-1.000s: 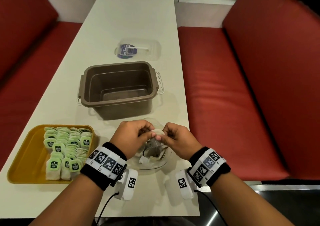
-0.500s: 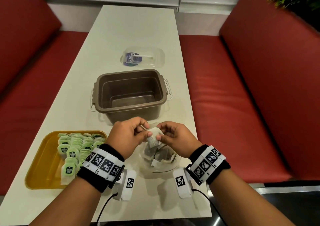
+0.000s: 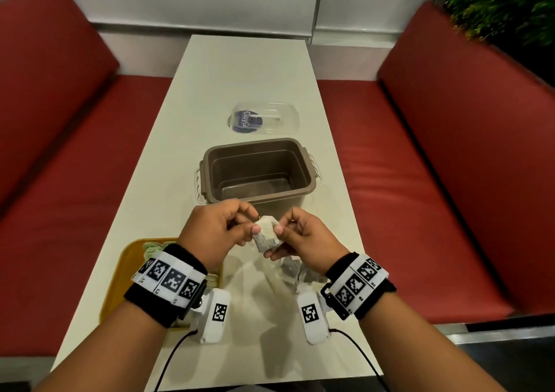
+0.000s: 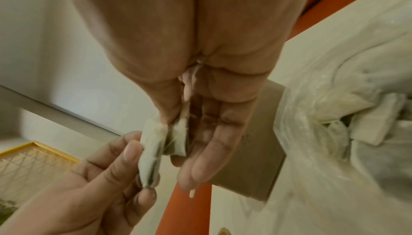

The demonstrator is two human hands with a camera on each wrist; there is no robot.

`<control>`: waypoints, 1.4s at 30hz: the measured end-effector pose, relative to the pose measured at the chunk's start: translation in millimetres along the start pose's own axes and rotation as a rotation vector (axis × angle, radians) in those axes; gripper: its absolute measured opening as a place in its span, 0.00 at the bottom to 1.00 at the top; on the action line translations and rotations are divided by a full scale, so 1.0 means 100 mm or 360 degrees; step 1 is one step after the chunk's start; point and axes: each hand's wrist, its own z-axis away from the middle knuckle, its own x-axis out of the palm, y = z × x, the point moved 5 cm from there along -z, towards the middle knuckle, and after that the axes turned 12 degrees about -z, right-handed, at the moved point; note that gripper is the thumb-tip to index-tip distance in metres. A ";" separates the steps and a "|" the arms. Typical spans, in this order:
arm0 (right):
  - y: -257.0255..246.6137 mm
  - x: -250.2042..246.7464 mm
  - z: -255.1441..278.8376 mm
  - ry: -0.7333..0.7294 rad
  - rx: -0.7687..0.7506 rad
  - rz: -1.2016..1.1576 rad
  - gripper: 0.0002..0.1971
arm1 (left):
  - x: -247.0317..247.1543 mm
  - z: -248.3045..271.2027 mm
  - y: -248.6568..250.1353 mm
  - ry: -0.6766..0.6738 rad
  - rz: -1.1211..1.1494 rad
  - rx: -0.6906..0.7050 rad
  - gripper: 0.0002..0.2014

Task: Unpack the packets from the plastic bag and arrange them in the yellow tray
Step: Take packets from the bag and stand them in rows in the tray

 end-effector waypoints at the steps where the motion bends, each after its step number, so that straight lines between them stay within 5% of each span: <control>1: -0.03 0.05 0.00 -0.0024 -0.0008 0.0001 0.04 | -0.05 0.01 -0.01 -0.0014 0.0016 0.0019 0.09; 12: -0.18 0.50 -0.05 0.0151 -0.0333 0.0781 0.15 | -0.46 0.23 -0.05 -0.0170 -0.0025 0.0168 0.11; 20: -0.17 0.92 -0.04 -0.0167 -0.0326 0.0695 0.22 | -0.64 0.41 -0.16 -0.0182 0.0072 0.0148 0.15; 28: -0.20 1.06 -0.04 -0.0144 -0.0415 0.0693 0.17 | -0.75 0.52 -0.22 -0.0291 0.0278 0.0074 0.23; 34: -0.27 1.12 0.01 -0.0132 -0.0471 0.0598 0.22 | -0.83 0.53 -0.24 -0.0322 0.0271 0.0077 0.18; 42: -0.29 1.16 0.03 -0.0167 -0.0404 0.0369 0.15 | -0.81 0.50 -0.18 0.0056 0.0048 0.0087 0.14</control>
